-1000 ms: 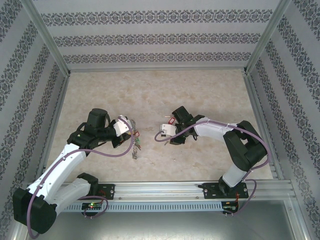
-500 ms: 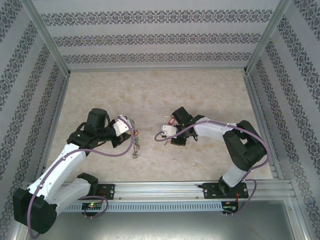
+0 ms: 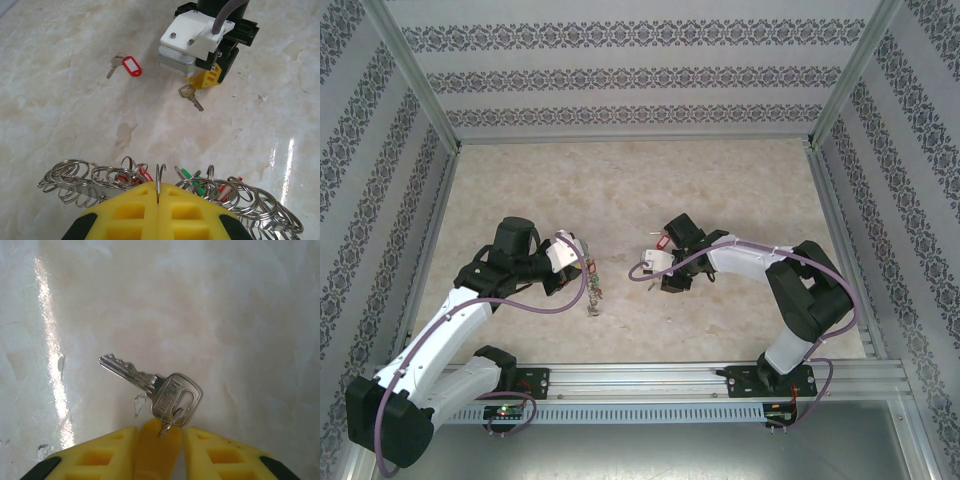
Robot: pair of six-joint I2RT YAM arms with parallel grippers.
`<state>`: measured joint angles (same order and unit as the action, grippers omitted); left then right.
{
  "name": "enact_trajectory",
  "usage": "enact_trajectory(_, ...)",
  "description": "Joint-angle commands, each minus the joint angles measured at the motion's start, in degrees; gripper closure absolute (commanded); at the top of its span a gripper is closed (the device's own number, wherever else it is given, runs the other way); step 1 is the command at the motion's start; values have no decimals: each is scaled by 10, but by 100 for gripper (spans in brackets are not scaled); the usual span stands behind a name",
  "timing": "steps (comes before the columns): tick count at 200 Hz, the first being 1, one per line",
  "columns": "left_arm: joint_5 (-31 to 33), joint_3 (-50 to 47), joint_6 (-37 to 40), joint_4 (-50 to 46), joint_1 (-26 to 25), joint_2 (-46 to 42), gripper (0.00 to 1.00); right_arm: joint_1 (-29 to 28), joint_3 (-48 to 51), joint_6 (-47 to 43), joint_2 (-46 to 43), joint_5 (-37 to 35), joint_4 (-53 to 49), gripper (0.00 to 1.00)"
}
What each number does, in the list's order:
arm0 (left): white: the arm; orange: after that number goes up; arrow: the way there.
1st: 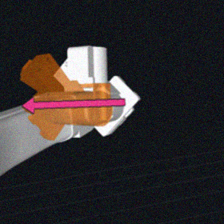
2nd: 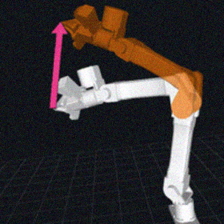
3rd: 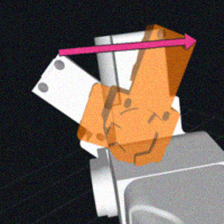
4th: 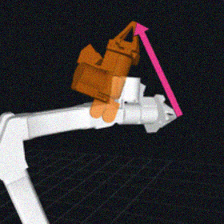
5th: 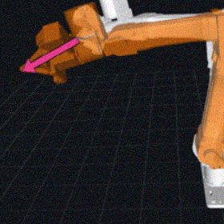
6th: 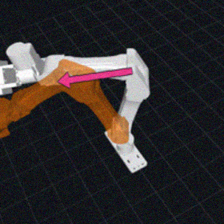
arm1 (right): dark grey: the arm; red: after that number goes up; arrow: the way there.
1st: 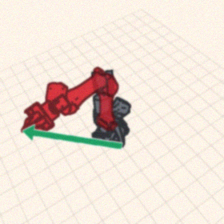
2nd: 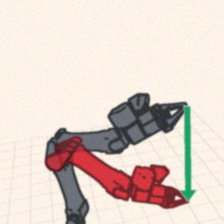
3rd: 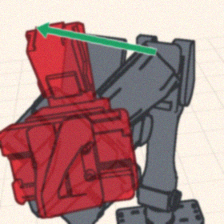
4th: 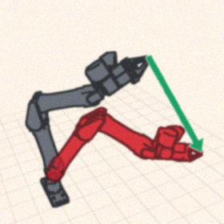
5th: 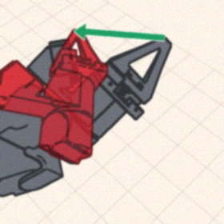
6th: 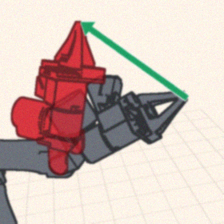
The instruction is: Put the keys on the keyring
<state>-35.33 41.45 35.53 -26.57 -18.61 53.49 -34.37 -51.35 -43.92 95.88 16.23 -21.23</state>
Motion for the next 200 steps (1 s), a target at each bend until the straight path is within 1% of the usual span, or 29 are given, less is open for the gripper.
enact_trajectory(1, -9, -1, -9, 23, 9, -9, 100, -1, -1, 5, 1, 18, -5, 73)
enact_trajectory(15, -9, -2, -9, 23, 9, -8, 100, -2, -6, 6, 5, 18, -8, 84)
enact_trajectory(23, -9, -2, -9, 23, 9, -8, 100, -2, -8, 6, 8, 15, -9, 86)
enact_trajectory(62, -8, -2, -10, 22, 10, -8, 100, -3, -11, 9, 14, 6, -7, 86)
enact_trajectory(80, -9, -3, -10, 22, 10, -8, 100, -4, -11, 9, 12, 7, -6, 81)
enact_trajectory(116, -8, -3, -11, 24, 10, -8, 100, -4, -9, 16, 11, -3, 5, 80)
enact_trajectory(125, -9, -3, -10, 24, 10, -8, 100, -5, -10, 17, 13, -5, 5, 82)
enact_trajectory(139, -8, -3, -11, 22, 11, -9, 100, -5, -11, 16, 14, -7, 4, 91)
enact_trajectory(157, -7, -4, -12, 22, 11, -10, 100, -6, -14, 15, 14, -4, 1, 99)
enact_trajectory(200, -6, -4, -13, 23, 10, -9, 100, -7, -9, 11, 5, -2, 1, 100)
